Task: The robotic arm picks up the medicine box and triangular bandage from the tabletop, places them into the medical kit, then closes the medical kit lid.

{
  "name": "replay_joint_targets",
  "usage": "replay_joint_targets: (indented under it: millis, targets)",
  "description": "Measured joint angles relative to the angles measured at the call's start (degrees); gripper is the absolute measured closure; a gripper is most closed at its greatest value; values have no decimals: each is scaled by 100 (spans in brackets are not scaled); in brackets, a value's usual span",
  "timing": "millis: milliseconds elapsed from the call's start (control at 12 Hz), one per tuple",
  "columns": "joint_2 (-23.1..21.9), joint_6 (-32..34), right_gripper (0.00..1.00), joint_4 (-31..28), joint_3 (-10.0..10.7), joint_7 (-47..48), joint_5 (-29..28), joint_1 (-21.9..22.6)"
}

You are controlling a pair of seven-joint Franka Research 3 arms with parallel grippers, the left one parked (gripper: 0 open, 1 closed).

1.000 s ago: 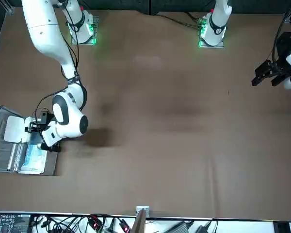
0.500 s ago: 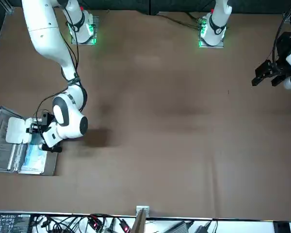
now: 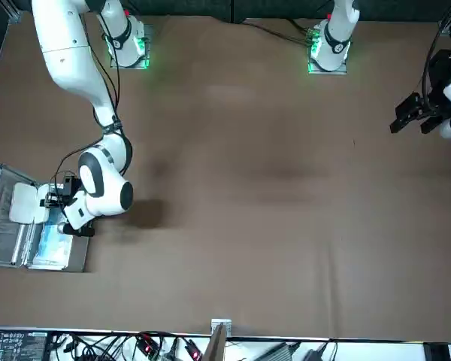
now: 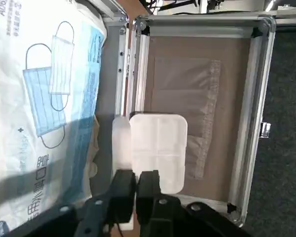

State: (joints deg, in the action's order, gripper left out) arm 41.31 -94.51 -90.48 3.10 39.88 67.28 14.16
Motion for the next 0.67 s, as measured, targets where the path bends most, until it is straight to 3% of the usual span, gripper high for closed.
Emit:
replay_joint_targets:
  millis: [83,667]
  targets:
    - [0,-5,87,0,-1,1,0,1]
    - [0,-24,79,0,-1,11,0,2]
